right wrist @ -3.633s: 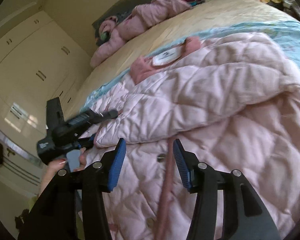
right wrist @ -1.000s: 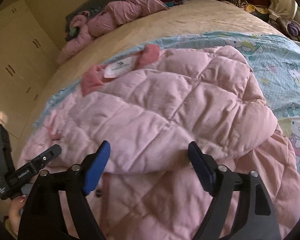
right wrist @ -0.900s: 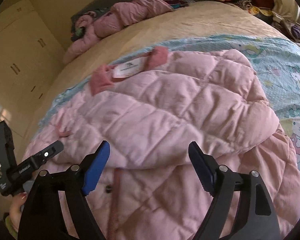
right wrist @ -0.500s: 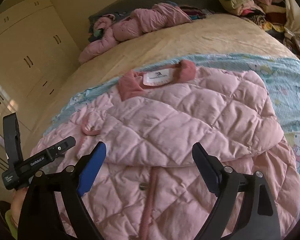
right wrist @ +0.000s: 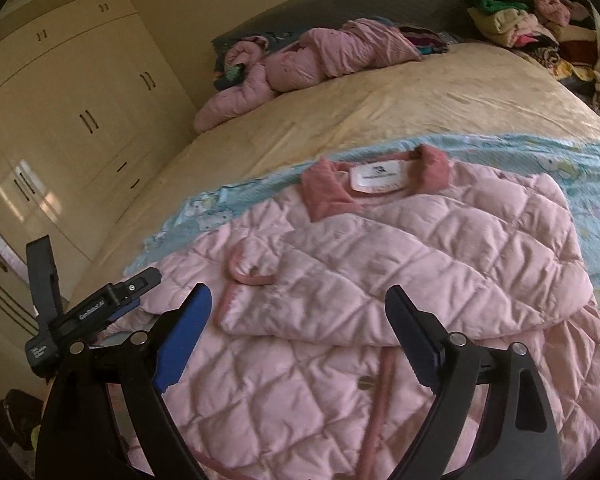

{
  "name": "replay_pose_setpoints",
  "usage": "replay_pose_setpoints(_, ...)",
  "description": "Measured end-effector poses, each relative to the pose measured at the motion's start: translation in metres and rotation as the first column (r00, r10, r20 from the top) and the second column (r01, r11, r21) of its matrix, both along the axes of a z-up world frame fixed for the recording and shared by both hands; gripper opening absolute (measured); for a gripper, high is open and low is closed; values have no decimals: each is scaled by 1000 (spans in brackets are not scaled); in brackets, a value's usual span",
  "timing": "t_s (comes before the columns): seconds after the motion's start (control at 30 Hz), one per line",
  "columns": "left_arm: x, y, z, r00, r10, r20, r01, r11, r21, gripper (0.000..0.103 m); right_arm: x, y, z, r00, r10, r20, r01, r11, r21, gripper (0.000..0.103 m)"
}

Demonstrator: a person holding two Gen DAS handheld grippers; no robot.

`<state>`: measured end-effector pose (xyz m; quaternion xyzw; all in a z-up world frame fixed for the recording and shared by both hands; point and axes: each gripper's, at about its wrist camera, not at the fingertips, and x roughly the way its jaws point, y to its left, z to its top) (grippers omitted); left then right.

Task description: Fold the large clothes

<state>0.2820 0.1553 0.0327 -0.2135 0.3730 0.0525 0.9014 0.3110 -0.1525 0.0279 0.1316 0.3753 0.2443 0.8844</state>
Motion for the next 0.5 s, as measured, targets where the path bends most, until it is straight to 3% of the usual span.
replay_pose_setpoints(0.37, -15, 39, 6, 993, 120, 17, -120, 993, 0, 94, -1, 48, 22, 997, 70, 40, -70, 998, -2, 88)
replay_pose_setpoints(0.4, -17, 44, 6, 991, 133, 18, -133, 991, 1, 94, -1, 51, 23, 996, 73, 45, -73, 997, 0, 99)
replay_pose_setpoints(0.5, -21, 55, 6, 987, 161, 17, -160, 987, -10, 94, -2, 62, 28, 995, 83, 57, -84, 996, 14, 99)
